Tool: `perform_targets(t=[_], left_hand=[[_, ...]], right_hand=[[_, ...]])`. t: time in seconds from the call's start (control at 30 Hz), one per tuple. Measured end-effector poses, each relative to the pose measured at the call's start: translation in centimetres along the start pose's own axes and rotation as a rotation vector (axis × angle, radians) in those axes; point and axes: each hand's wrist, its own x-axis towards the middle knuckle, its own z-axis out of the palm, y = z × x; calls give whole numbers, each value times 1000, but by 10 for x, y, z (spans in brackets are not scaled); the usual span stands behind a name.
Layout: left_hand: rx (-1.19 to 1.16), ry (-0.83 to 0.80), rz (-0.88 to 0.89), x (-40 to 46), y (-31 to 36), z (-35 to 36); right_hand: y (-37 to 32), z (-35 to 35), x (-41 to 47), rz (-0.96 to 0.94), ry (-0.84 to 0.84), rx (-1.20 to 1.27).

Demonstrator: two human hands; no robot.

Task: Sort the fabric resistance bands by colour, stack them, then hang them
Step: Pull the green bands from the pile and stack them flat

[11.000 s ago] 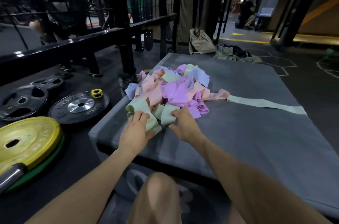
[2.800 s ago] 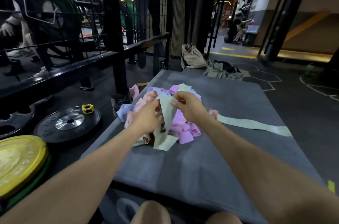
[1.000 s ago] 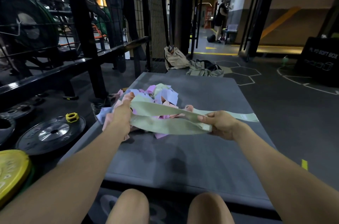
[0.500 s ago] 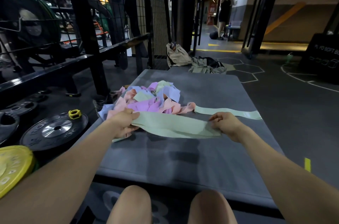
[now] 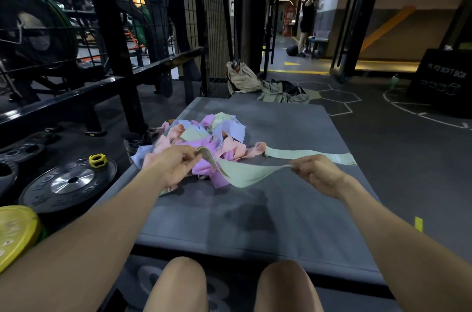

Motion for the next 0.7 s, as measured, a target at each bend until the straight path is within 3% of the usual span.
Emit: perform_targets(t=[0.1,0.37,0.47,0.7], left_hand=[[95,18,53,6,-6,9],[439,161,147,33,-24,36],[391,128,164,40,-31,55],[647,72,220,73,-50,111]], right_hand=[[4,-6,0,-25,-5,-9],[14,-39,7,18,270,36],[19,-60,12,40,335,-12],[33,-118,36,52,599,-187]])
